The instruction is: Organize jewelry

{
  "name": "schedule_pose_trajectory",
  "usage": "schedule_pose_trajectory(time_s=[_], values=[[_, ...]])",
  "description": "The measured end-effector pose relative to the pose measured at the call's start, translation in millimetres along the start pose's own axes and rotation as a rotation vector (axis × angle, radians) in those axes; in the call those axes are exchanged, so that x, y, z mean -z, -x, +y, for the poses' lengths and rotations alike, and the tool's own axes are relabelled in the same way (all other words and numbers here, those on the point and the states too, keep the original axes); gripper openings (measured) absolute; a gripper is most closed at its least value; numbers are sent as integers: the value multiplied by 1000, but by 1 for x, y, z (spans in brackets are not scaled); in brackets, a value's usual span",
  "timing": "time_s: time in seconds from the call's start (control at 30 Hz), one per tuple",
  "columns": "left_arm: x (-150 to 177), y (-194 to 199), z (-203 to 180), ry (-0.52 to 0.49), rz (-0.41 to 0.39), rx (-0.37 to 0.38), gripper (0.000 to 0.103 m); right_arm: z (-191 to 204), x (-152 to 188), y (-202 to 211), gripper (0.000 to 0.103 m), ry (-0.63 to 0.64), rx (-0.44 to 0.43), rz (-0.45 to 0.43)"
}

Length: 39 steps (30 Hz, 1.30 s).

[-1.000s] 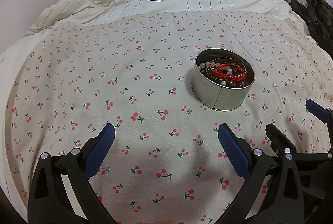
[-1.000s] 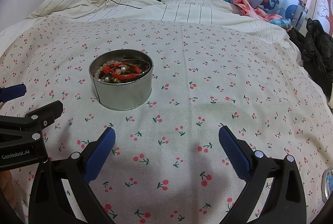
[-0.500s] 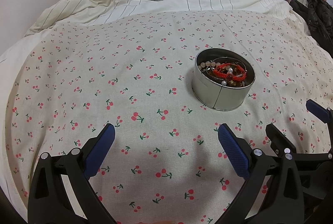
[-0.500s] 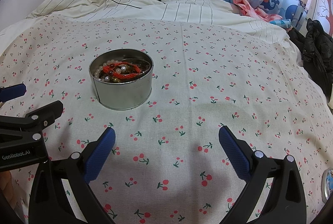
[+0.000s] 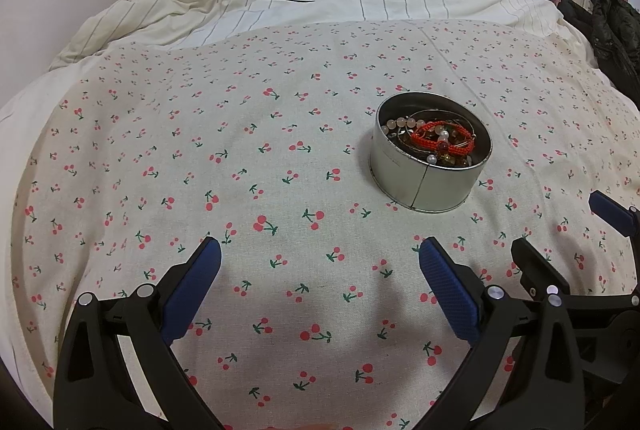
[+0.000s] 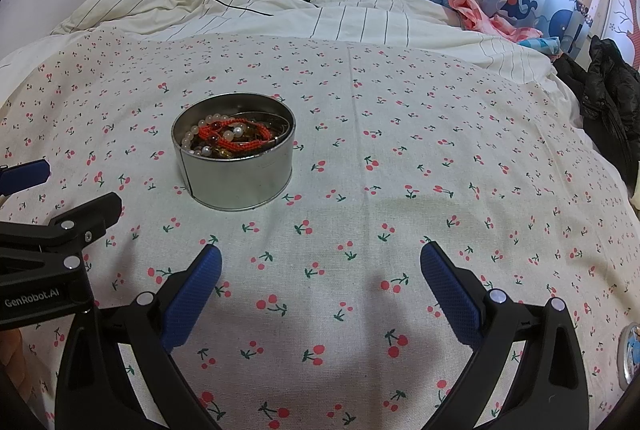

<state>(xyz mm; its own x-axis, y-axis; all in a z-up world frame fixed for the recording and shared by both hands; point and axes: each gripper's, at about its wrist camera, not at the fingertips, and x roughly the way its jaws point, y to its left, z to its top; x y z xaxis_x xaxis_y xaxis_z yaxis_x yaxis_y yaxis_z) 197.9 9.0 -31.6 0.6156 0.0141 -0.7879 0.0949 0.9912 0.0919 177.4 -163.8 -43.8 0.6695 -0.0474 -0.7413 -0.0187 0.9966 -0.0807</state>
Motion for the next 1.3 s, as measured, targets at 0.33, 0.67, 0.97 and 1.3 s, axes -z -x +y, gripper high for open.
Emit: schedule_pose_trajectory(time_s=[0.33, 0.67, 0.97, 1.3], values=[[6, -2, 10, 45, -8, 10, 95, -2, 0, -3, 95, 1, 4, 4], [1, -2, 13, 57, 4, 7, 95, -4, -1, -3, 95, -7, 6, 2], [2, -8, 16, 94, 35, 29, 95, -4, -1, -3, 95, -7, 5, 2], [1, -8, 16, 94, 38, 31, 95, -4, -1, -3, 95, -8, 4, 3]])
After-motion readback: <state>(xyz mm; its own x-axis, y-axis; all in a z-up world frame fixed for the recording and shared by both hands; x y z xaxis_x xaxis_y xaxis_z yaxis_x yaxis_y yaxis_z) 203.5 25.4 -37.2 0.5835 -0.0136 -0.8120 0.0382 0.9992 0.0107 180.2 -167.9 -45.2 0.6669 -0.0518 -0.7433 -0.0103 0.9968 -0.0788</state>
